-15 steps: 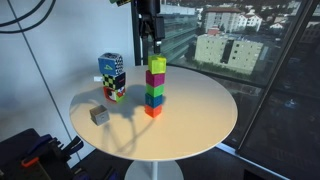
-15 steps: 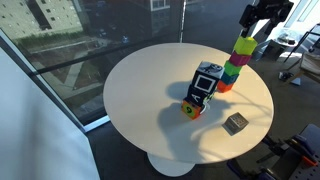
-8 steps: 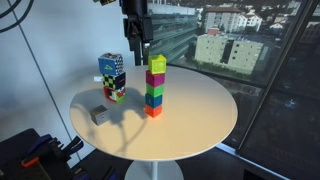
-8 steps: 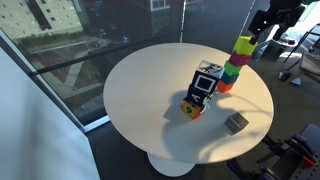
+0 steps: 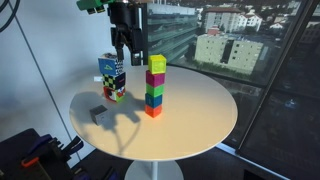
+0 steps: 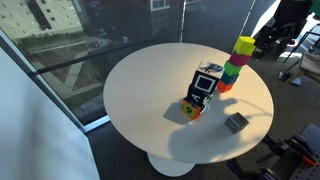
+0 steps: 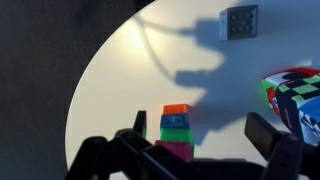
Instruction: Pick up the light green block and put it on top of the mulberry pink block
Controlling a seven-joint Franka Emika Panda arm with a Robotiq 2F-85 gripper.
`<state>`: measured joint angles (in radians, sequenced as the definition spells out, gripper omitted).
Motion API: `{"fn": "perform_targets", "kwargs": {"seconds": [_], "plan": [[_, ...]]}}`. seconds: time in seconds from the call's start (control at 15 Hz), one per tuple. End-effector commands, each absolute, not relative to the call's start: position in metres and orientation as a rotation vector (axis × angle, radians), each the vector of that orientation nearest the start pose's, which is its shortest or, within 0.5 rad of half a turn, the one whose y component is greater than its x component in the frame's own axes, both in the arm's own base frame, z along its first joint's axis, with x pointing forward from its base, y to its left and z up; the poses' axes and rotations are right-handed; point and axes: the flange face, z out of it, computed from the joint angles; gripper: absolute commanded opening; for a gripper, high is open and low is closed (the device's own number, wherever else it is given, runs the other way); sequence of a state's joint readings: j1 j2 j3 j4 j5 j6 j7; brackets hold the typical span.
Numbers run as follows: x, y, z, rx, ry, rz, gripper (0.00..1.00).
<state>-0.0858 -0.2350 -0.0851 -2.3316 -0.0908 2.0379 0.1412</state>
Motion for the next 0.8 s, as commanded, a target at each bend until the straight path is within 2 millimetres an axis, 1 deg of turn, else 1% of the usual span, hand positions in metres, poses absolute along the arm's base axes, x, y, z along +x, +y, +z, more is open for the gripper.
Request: {"fn": "perform_targets", "kwargs": {"seconds": [0.0, 0.2, 0.4, 0.73], "plan": [[0.437, -0.077, 0.425, -3.168, 0.292, 0.051, 1.0], [0.426, -0.07, 0.424, -3.167, 0.196, 0.033, 1.0], [0.415, -0.063, 0.427, -3.161, 0.133, 0.016, 1.0], [0.396, -0.053, 0.436, -3.152, 0.112, -0.013, 1.0]]}}
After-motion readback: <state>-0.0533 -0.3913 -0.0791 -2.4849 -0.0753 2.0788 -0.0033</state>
